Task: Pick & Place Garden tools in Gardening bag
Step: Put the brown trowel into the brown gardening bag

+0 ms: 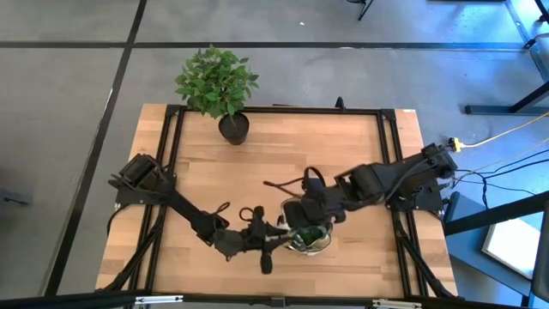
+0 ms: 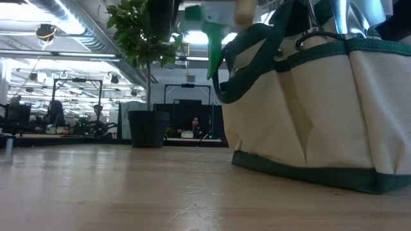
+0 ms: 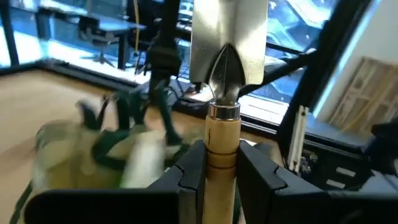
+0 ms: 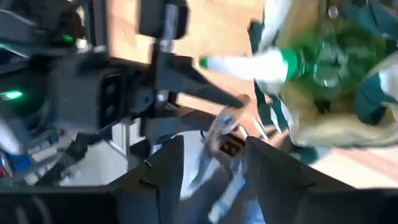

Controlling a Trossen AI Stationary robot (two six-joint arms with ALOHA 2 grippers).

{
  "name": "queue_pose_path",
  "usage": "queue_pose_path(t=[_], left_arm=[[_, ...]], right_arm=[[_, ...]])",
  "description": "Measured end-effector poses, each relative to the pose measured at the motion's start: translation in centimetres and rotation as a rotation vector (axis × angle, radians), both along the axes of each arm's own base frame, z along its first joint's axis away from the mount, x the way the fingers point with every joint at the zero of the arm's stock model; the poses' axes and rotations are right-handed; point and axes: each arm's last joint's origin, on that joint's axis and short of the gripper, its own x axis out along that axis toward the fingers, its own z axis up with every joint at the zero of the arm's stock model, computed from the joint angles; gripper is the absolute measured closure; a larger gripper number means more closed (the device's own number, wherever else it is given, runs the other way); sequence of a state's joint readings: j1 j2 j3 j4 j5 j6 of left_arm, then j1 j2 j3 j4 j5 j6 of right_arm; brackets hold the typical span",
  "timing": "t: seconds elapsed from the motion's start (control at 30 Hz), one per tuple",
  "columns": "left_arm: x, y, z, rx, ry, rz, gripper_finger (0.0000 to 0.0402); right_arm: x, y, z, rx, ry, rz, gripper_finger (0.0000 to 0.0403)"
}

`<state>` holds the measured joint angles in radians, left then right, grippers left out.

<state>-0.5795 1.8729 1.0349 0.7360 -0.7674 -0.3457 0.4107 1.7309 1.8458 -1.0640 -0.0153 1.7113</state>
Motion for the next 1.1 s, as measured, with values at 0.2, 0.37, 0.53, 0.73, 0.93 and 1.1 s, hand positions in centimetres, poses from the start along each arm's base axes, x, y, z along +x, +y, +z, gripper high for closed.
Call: queue_pose_path(t=[0.2, 0.37, 0.53, 0.73, 0.93, 1.1], left_arm=[[0.4, -0.4, 1.2, 0.048, -0.011, 0.017, 0.0345], [0.2, -0.5, 0.5, 0.037, 0.039, 0.043, 0.0345], [0.2, -0.4, 0.4, 0.040, 0.047, 0.046, 0.0345], [0.2, -0.5, 0.4, 0.031, 0.046, 0.040, 0.0345], [0.2, -0.4, 0.4, 0.042, 0.048, 0.049, 0.0345], [0.2, -0.4, 0.5, 0.056, 0.049, 0.073, 0.0341]], right_arm=[[0.2, -1.1, -0.1, 0.008, 0.030, 0.011, 0.0215], [0.3, -1.2, -0.2, 0.002, 0.031, 0.014, 0.0227], [0.2, -1.1, -0.2, 0.023, 0.039, 0.031, 0.0285], [0.2, -1.1, -0.1, 0.030, 0.036, 0.045, 0.0348], [0.3, -1.4, -0.1, 0.055, 0.048, 0.060, 0.0383], [0.2, -1.4, -0.2, 0.055, 0.065, 0.079, 0.0398]])
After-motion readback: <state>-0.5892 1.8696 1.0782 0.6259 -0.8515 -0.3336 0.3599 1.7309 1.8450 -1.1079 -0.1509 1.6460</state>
